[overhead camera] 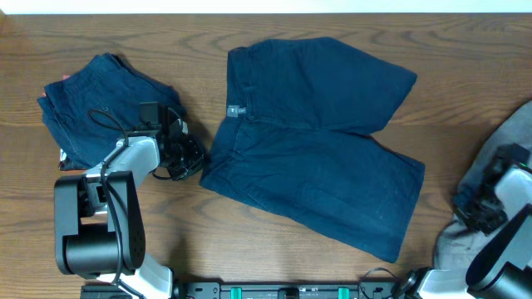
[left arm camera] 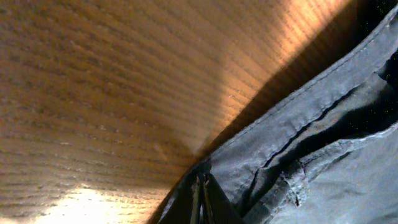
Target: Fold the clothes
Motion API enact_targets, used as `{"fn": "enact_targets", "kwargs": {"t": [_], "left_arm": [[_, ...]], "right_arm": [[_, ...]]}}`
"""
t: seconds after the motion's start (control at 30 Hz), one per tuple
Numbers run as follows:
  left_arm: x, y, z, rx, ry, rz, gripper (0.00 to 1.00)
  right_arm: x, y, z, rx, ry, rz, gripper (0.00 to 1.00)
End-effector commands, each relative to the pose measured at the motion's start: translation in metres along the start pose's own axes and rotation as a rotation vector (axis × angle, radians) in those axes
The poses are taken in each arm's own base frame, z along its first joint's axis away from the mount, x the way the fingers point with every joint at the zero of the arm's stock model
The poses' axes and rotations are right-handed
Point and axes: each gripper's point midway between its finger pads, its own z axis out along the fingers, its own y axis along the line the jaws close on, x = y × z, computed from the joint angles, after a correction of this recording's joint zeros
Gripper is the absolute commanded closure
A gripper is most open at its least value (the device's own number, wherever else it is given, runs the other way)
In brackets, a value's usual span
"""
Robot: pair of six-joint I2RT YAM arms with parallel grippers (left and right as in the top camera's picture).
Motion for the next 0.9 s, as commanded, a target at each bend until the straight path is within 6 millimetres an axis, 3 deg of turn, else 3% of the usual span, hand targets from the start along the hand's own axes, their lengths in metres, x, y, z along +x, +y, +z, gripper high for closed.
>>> {"fn": "enact_targets", "kwargs": {"t": [0.0,0.1,0.2,0.27,0.37,0.4,0.67,0.87], "left_arm": [[0.002,0.018,0.004,-0.071,0.007,-0.027,0.94],[0.004,0.019,0.004,-0.075,0.014,-0.031,0.94],[0.008,0.021,0.004,-0.084,0.03,-0.04,0.93],[0.012,0.024,0.003,-0.093,0.046,-0.049,0.92],[0.02,0.028,0.003,-0.11,0.077,-0.067,0.3],[0.023,0.029,0.002,-0.117,0.089,-0.072,0.23],[0.043,0.028,-0.017,-0.135,0.138,-0.011,0.18],[0.041,0.024,-0.022,-0.124,0.116,0.004,0.18]], "right_arm": [[-0.023,0.025,-0.019,-0.186,-0.024,-0.041,0.77],[-0.012,0.103,-0.067,-0.652,-0.012,-0.347,0.67],[0.017,0.13,-0.093,-0.82,0.061,-0.457,0.57],[0.042,0.13,-0.091,-0.782,0.138,-0.502,0.57],[0.071,0.121,-0.076,-0.641,0.224,-0.538,0.55],[0.077,0.117,-0.071,-0.589,0.244,-0.525,0.54],[0.097,0.107,-0.053,-0.481,0.307,-0.434,0.48],[0.091,0.123,-0.034,-0.515,0.209,-0.449,0.48]]}}
